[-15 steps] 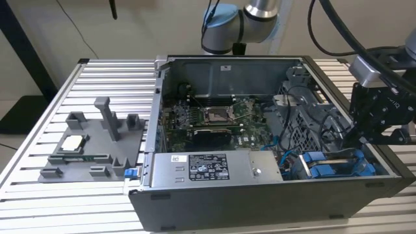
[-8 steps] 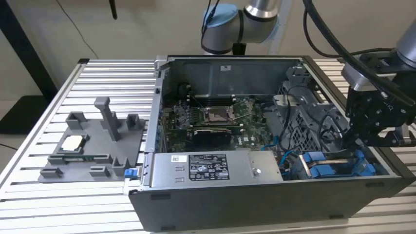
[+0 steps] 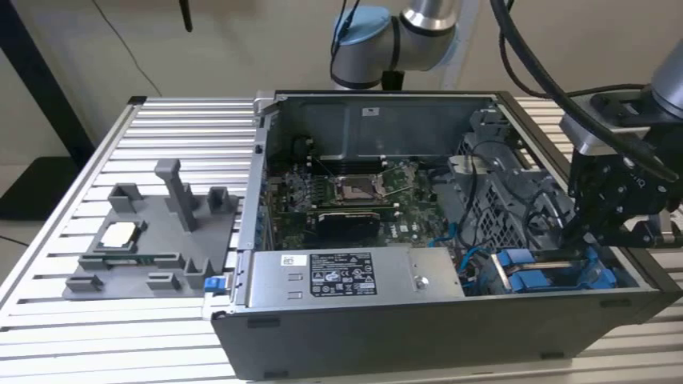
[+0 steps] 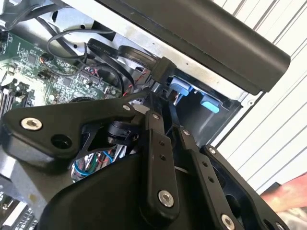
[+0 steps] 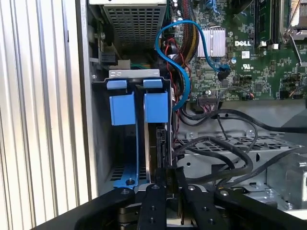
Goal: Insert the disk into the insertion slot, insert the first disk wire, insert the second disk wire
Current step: 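Insert the first disk wire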
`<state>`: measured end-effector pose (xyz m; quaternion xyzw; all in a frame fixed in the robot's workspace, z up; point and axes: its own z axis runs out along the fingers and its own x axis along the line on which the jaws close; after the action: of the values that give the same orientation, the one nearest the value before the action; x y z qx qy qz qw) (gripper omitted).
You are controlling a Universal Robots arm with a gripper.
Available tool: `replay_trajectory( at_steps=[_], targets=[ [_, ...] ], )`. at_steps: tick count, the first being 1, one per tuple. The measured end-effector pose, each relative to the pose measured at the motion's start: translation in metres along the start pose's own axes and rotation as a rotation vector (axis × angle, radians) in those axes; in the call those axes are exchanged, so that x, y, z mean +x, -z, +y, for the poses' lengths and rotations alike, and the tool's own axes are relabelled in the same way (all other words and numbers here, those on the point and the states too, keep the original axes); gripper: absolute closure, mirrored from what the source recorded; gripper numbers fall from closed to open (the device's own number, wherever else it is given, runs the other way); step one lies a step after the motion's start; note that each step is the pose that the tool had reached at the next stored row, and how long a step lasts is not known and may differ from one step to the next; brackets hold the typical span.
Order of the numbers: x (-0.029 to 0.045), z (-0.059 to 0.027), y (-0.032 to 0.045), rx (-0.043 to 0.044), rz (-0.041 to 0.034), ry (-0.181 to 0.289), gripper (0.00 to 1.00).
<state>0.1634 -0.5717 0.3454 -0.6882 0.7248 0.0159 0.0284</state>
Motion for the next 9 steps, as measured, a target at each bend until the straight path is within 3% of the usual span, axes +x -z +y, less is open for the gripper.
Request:
replay_trajectory(
  at_steps=[9],
  targets=[
    [0.0006,0.0013,-0.0042,0.0015,0.0005,-0.02,0.81]
  ],
)
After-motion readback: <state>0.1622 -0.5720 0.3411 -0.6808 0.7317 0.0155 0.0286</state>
